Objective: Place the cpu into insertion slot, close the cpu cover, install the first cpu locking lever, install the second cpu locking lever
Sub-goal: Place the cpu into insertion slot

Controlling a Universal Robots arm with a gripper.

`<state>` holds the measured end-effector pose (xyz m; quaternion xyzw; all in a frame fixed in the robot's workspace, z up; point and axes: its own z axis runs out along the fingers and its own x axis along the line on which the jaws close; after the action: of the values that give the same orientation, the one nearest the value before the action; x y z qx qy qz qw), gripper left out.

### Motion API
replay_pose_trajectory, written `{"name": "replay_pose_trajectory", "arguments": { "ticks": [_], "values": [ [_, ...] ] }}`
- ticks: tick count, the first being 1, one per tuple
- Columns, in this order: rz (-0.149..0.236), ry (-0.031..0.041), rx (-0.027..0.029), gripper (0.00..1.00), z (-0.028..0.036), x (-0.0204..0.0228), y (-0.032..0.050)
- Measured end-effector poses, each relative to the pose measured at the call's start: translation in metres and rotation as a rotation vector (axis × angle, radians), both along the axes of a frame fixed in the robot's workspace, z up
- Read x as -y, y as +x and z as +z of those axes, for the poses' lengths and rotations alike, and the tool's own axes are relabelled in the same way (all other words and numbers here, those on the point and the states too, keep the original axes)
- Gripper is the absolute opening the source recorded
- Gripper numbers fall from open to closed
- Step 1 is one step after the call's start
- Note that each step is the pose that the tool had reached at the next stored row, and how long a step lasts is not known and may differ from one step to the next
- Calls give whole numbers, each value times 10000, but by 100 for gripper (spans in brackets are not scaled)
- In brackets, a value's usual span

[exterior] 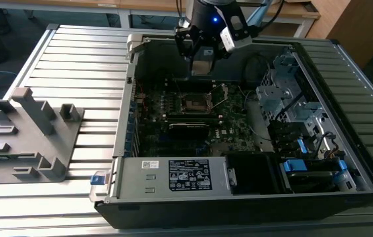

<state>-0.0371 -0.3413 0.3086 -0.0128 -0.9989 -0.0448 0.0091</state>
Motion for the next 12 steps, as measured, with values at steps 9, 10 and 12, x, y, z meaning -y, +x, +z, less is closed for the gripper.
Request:
{"name": "replay_pose_trajectory", "arguments": {
  "ticks": [9, 10, 12],
  "values": [
    [0, 0, 0, 54, -16, 0, 0],
    [0, 1, 0, 54, -18, 0, 0],
    [0, 2, 1, 54, -35, 0, 0]
  ]
}}
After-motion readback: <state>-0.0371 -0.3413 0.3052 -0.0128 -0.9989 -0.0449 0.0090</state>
